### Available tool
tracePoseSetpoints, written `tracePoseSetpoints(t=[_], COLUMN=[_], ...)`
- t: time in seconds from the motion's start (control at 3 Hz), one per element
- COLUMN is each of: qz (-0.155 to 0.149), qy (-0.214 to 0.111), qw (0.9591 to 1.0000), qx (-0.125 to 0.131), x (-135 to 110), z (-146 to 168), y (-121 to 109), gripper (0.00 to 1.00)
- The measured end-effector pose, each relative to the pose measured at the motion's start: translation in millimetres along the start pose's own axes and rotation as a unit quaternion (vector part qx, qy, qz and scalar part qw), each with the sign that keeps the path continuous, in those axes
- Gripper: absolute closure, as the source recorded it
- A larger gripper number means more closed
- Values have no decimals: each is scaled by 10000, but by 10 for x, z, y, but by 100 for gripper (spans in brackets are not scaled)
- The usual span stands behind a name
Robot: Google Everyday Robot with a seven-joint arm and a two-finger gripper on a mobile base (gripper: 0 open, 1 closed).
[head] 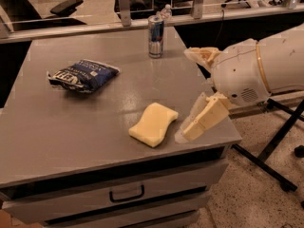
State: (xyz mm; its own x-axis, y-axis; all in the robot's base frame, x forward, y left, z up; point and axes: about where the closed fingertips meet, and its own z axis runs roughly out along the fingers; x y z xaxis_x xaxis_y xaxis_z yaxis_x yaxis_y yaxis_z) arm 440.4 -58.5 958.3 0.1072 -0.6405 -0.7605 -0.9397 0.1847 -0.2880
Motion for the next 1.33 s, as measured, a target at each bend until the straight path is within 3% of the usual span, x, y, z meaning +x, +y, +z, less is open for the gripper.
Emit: tracePoseSetpoints(t=[0.33,0.67,1.0,1.33], qz=[-72,-422,-592,-592], qy=[-134,-568,-824,-826], qw=[9999,9971,9941,9941], qx=[55,266,380,380], x=[89,441,711,635], z=[213,980,1470,1414], y=[-150,-716,-1121,-1150], gripper=[0,0,0,0])
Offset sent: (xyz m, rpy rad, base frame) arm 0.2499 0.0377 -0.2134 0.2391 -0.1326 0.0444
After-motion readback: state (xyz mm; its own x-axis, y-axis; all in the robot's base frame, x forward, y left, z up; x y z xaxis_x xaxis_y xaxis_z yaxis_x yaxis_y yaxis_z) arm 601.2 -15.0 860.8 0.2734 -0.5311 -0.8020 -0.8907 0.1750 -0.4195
